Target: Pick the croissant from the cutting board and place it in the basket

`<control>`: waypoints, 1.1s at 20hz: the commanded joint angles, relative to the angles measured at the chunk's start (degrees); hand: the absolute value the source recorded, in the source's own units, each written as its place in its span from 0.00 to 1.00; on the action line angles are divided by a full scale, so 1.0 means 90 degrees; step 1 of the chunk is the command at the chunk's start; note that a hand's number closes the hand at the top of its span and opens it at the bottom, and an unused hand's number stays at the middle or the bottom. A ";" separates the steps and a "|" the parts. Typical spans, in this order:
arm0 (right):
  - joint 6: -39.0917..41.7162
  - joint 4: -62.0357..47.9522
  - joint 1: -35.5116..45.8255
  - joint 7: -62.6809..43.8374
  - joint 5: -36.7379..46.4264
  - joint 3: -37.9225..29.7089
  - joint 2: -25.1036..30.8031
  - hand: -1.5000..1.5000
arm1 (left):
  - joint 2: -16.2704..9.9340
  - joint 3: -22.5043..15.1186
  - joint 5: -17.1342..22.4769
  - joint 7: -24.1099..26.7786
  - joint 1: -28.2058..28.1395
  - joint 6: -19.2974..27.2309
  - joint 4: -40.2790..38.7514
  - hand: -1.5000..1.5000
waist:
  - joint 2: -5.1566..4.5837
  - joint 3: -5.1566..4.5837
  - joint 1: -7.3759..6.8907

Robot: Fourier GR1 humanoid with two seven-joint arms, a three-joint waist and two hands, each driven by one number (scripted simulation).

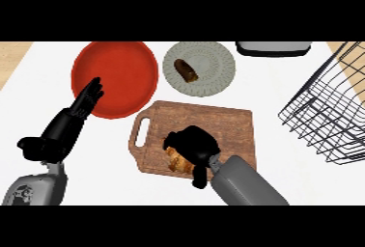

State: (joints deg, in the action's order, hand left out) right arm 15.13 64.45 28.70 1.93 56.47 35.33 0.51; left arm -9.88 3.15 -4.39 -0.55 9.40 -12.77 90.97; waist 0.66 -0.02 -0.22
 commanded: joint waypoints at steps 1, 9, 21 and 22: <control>-0.0283 -0.0297 -0.0035 0.0425 0.0484 0.0311 0.0029 1.00 | -0.0330 0.0360 0.0272 0.0436 -0.0222 -0.0376 -0.0207 0.50 | -0.0078 0.0001 -0.0016; -0.1029 0.0069 -0.0526 -0.1844 0.0631 -0.0966 -0.0053 1.00 | -0.0074 0.0180 0.0079 -0.0161 -0.0019 -0.0032 0.0189 0.50 | -0.0027 0.0006 0.0191; -0.3862 0.1791 -0.0434 -0.5913 -0.0300 -0.1384 -0.0056 1.00 | 0.0041 0.0005 0.0067 -0.0272 0.0014 -0.0088 0.0199 0.50 | -0.0029 0.0008 -0.0022; -0.4246 0.2182 -0.0360 -0.5891 -0.0423 -0.1367 -0.0056 1.00 | 0.0041 0.0042 -0.0007 -0.0090 0.0009 -0.0017 0.0071 0.50 | -0.0019 0.0008 0.0005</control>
State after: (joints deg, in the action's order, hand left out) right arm -13.95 76.86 23.68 -45.34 54.63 21.40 0.00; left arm -9.83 3.86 -4.29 -1.43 9.05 -13.06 91.50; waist 0.38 0.04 0.26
